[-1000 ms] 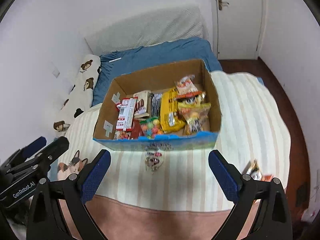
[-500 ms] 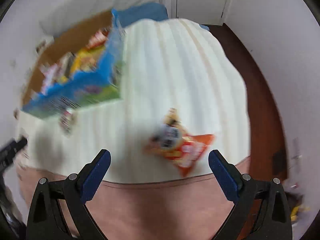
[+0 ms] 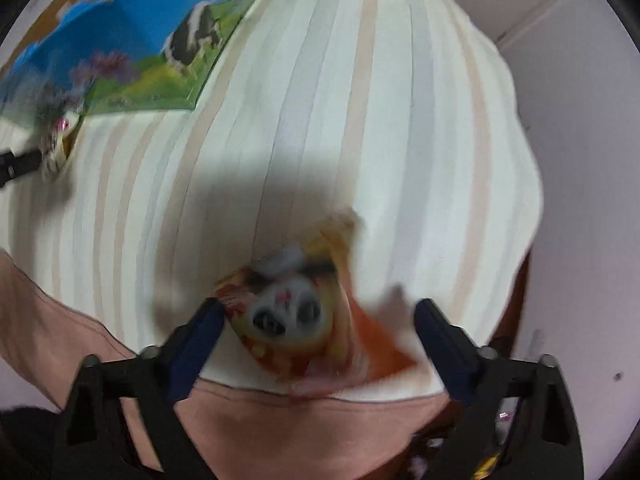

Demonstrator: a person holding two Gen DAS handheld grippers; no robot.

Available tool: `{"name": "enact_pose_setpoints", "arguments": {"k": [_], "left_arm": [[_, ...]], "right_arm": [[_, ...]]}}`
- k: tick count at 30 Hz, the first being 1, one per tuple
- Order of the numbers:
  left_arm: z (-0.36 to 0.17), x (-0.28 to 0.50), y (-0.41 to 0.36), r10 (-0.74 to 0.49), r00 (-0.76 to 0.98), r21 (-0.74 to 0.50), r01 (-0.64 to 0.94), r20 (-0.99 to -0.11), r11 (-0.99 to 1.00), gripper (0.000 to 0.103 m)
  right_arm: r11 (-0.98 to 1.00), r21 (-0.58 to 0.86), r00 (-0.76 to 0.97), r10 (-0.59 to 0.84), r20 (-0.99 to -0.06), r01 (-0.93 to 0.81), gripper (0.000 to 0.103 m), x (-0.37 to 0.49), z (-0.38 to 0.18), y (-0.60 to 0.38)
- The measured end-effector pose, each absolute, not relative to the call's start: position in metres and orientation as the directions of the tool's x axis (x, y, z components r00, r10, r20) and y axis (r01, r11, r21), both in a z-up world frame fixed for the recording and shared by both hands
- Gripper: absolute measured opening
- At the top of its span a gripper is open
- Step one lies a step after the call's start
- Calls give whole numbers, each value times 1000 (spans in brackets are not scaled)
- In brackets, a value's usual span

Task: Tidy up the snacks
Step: 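Grasp the clear cartoon-print packet with left tool while right grasps panda-print bag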

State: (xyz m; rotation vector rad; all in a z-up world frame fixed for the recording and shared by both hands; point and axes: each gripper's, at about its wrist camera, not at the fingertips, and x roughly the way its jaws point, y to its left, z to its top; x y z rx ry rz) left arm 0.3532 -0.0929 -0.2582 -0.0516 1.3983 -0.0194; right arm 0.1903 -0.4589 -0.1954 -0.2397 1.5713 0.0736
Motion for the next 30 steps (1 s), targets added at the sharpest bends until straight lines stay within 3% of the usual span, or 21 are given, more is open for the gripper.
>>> {"name": "enact_pose_setpoints", "arguments": {"k": [1, 7, 8, 10, 11, 19, 21, 22, 23, 30], "left_arm": [[-259, 355, -94, -49, 174, -52, -11, -984, 999, 89], [-275, 371, -102, -67, 141, -67, 7, -988, 998, 89], [-278, 373, -103, -77, 137, -77, 7, -988, 997, 88], [-282, 375, -105, -82, 131, -82, 5, -988, 997, 75], [-285, 376, -106, -71, 127, -71, 5, -989, 997, 58], [-288, 343, -94, -93, 141, -96, -15, -986, 995, 58], [-288, 325, -88, -104, 128, -107, -18, -986, 994, 58], [-288, 314, -85, -106, 123, -109, -21, -987, 994, 58], [-289, 301, -81, -107, 116, -111, -27, -987, 993, 58], [-296, 222, -42, -149, 48, -153, -102, -988, 983, 58]], "right_arm": [[985, -65, -15, -68, -998, -160, 72, 193, -198, -464], [958, 218, -26, 227, -974, 185, 74, 196, -202, -507], [952, 223, -20, 232, -972, 208, 80, 195, -200, -512], [953, 211, -10, 219, -976, 216, 92, 193, -194, -517], [955, 206, -6, 212, -977, 212, 93, 190, -190, -518], [972, 150, 18, 149, -989, 182, 92, 160, -180, -504], [977, 123, 27, 121, -992, 172, 83, 161, -184, -500], [977, 118, 32, 114, -993, 175, 62, 158, -187, -497], [975, 124, 33, 120, -992, 184, 56, 155, -189, -496], [972, 200, 44, 196, -980, 122, 54, 121, -182, -457]]}}
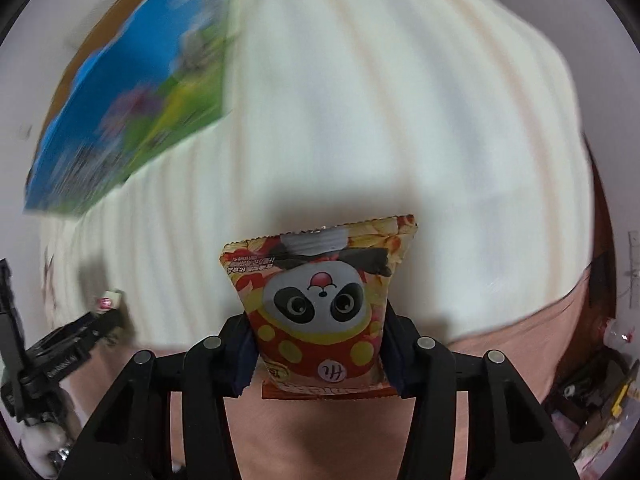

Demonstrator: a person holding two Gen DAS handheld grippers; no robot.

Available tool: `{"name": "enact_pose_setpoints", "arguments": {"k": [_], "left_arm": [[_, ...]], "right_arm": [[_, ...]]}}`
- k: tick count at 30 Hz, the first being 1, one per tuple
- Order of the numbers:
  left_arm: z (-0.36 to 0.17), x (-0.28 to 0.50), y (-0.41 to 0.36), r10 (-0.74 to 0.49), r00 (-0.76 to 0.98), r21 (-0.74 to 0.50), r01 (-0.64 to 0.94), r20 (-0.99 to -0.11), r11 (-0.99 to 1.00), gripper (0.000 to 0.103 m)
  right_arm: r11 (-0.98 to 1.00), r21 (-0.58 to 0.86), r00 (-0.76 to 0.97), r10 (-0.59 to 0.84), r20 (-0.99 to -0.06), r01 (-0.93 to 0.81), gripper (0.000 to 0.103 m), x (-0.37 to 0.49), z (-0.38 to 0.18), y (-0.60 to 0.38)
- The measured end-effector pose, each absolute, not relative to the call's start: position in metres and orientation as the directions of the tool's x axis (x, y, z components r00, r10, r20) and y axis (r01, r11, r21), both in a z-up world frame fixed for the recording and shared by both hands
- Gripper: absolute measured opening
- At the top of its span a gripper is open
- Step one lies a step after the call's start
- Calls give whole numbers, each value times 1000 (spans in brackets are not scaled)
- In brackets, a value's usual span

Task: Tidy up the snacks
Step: 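Grasp the clear cartoon-print packet with left tool while right grasps panda-print bag, then lift both held packets up from the bed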

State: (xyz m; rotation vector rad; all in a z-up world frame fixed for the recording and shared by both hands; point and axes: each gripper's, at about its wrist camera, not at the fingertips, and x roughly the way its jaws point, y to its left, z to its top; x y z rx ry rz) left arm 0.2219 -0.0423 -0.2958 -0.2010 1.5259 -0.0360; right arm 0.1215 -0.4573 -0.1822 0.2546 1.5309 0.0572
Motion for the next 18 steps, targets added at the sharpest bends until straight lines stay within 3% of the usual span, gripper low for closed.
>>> {"name": "enact_pose_setpoints", "arguments": {"k": [8, 13, 18], "left_arm": [[-293, 203, -5, -164, 68, -174, -184, -984, 967, 58], [-291, 211, -12, -162, 58, -169, -158, -985, 973, 58], [-325, 210, -29, -151, -32, -147, -111, -988, 983, 60]], "right_arm": [[943, 324, -25, 327, -945, 73, 54, 59, -199, -392], [946, 317, -55, 321, -945, 65, 54, 50, -213, -370], [933, 341, -61, 349, -935, 117, 70, 47, -223, -371]]}}
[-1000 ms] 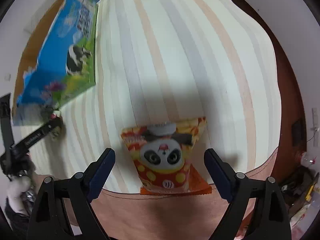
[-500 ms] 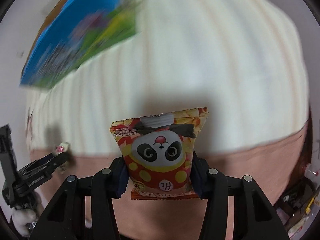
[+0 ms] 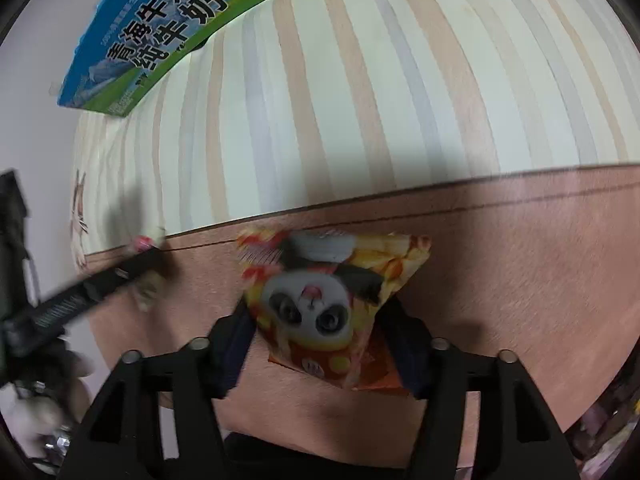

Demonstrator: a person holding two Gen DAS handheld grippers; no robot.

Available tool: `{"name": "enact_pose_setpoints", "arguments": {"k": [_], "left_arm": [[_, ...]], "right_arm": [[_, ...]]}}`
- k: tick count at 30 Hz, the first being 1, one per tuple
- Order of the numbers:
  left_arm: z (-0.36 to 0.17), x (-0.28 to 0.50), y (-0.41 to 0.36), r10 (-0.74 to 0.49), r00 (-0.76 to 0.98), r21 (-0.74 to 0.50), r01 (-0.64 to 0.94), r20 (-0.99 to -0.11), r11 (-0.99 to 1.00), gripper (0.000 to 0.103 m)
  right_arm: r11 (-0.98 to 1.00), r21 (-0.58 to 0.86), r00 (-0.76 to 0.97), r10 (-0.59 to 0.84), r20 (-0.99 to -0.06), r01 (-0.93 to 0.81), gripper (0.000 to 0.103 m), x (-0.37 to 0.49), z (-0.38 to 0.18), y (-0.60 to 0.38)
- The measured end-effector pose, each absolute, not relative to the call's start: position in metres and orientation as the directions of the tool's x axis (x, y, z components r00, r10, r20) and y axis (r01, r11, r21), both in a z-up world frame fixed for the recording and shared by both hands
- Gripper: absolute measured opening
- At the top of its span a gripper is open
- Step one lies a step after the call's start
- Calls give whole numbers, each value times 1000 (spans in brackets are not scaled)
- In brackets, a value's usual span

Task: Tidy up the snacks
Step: 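Lift both held packets up from the bed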

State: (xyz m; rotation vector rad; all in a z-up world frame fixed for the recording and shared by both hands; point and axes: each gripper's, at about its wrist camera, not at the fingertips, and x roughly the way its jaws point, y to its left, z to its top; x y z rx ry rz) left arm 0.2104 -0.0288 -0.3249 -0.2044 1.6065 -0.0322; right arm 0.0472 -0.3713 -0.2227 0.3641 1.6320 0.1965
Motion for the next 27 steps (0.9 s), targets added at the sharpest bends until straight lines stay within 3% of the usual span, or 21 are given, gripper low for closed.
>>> {"name": "enact_pose_setpoints", "arguments": {"k": [4, 8, 22, 25, 27], "left_arm": [[-345, 206, -39, -138, -45, -133, -105, -989, 986, 61], [-361, 200, -31, -195, -4, -192, -162, -981, 968, 75], [-362, 178, -23, -180, -17, -173, -185, -984, 967, 75], [-361, 184, -32, -137, -6, -134, -168, -991, 977, 66], [-355, 174, -44, -97, 7, -97, -148, -995, 984, 51]], "right_arm": [[942, 319, -63, 327, -943, 103, 76, 45, -221, -370], [943, 311, -63, 320, -945, 122, 76, 44, -227, -369], [956, 266, -47, 273, -961, 121, 76, 46, -235, -349], [961, 252, -45, 258, -965, 114, 76, 47, -237, -345], [961, 250, -37, 256, -966, 117, 76, 47, -237, -347]]}}
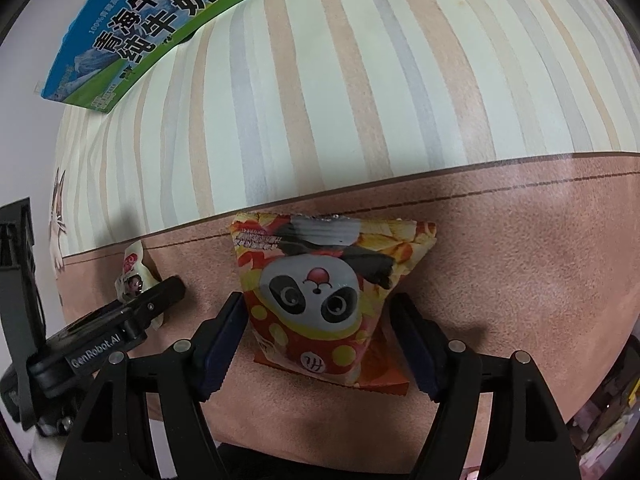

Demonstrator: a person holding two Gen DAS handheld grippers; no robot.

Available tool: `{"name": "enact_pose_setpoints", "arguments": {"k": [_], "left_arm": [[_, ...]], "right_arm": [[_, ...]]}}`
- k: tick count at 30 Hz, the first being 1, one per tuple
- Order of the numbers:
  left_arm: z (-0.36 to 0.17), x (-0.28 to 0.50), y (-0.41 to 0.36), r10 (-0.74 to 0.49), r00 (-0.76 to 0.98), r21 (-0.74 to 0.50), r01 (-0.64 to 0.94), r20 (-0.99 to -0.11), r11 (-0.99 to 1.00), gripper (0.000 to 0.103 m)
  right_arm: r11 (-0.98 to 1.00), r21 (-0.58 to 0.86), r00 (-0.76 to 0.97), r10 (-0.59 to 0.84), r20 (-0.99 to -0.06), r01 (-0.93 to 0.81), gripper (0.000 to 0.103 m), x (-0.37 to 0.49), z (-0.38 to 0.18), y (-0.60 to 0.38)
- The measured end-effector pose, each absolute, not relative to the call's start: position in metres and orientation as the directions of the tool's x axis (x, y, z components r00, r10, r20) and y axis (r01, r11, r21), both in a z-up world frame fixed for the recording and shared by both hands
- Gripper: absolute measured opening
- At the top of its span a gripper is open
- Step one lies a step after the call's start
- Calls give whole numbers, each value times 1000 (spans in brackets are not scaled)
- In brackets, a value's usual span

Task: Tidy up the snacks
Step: 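Lift both held packets up from the bed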

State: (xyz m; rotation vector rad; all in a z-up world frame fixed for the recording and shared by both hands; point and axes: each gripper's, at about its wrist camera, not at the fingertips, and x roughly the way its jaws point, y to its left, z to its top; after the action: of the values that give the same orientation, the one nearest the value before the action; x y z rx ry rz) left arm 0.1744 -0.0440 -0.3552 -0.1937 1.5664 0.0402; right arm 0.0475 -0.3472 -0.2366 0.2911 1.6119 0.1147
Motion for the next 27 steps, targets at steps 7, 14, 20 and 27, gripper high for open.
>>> {"name": "enact_pose_setpoints", "arguments": {"k": [7, 14, 20, 27], "left_arm": [[-341, 160, -36, -80, 22, -82, -150, -997, 985, 44], [-336, 157, -25, -103, 10, -104, -162, -995, 981, 44], [-345, 166, -7, -155, -29, -146, -211, -988, 967, 46], [-346, 176, -2, -139, -37, -128, -215, -990, 968, 46]], "right_arm": [[976, 201, 6, 201, -980, 85, 62, 48, -239, -333], [972, 219, 25, 218, -976, 86, 60, 48, -238, -333], [962, 248, -8, 251, -968, 117, 72, 55, -244, -332], [975, 200, -15, 202, -979, 100, 74, 58, -251, -313]]}}
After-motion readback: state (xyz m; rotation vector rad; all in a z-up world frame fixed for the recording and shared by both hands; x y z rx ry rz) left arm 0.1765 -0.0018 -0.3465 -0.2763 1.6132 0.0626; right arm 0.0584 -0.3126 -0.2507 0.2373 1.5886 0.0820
